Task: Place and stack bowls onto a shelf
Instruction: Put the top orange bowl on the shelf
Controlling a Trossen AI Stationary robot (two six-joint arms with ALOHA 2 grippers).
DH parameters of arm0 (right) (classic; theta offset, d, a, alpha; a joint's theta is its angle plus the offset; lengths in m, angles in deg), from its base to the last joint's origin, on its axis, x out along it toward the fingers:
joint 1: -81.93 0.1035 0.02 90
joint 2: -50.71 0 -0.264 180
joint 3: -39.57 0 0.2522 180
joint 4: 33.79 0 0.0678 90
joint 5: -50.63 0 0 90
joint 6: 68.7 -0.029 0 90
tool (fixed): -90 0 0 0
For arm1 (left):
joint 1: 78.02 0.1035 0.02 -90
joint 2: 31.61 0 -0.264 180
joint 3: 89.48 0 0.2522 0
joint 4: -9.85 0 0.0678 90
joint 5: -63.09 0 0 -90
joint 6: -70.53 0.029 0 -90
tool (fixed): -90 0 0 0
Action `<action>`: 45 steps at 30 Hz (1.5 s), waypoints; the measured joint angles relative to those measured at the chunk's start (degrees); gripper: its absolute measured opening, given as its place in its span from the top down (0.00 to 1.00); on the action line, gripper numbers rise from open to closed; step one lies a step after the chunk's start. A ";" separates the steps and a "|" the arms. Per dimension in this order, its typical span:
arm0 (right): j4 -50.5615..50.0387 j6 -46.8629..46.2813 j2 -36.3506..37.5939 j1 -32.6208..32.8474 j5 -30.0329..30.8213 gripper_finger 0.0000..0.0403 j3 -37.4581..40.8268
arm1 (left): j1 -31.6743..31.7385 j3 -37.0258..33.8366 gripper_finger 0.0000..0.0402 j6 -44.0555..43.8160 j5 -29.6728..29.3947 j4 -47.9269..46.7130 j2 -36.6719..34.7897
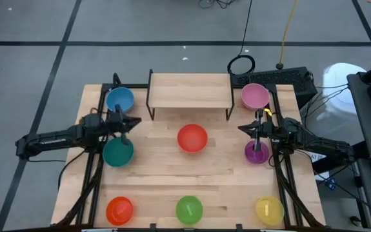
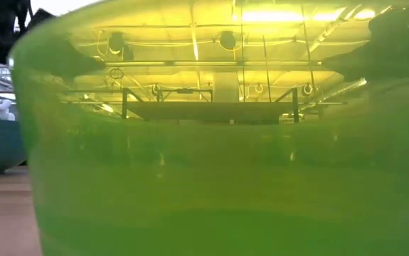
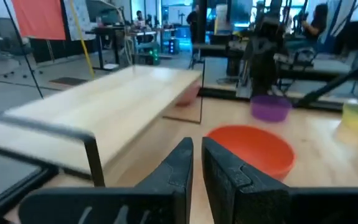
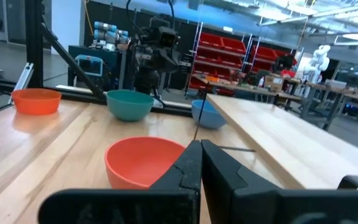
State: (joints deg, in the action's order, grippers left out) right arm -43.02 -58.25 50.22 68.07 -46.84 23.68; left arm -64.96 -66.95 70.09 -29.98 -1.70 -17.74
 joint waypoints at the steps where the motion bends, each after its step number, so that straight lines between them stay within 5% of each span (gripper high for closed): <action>1: 0.39 0.34 -0.02 0.00 0.01 1.00 0.00 | 0.01 2.31 0.91 0.70 0.05 -3.69 0.00; 6: 1.66 0.77 0.00 0.00 0.17 1.00 0.00 | 0.00 15.70 0.91 1.34 0.00 -27.67 2.63; 11: 2.53 0.87 0.00 0.00 0.35 1.00 -0.70 | 0.00 26.12 0.91 -3.67 -0.01 -37.79 8.04; 19: 2.83 5.86 0.02 -0.02 0.39 1.00 -5.20 | -0.02 34.38 0.91 -11.28 2.22 -38.47 12.44; 31: 4.25 8.70 -0.02 -0.02 3.32 1.00 -5.66 | 0.00 35.81 0.91 -33.30 3.15 -37.46 12.33; 40: 4.24 8.81 -0.02 -0.02 3.19 1.00 -5.68 | -0.10 35.81 0.91 -32.69 3.42 -36.96 13.19; 45: 4.24 11.67 -0.02 -0.02 3.21 1.00 -5.70 | -1.42 35.83 0.91 -27.99 9.74 -35.01 16.91</action>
State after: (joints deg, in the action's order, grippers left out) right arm -38.78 -46.58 50.20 68.04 -43.62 17.97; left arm -66.39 -31.12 42.10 -20.24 -36.71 -0.82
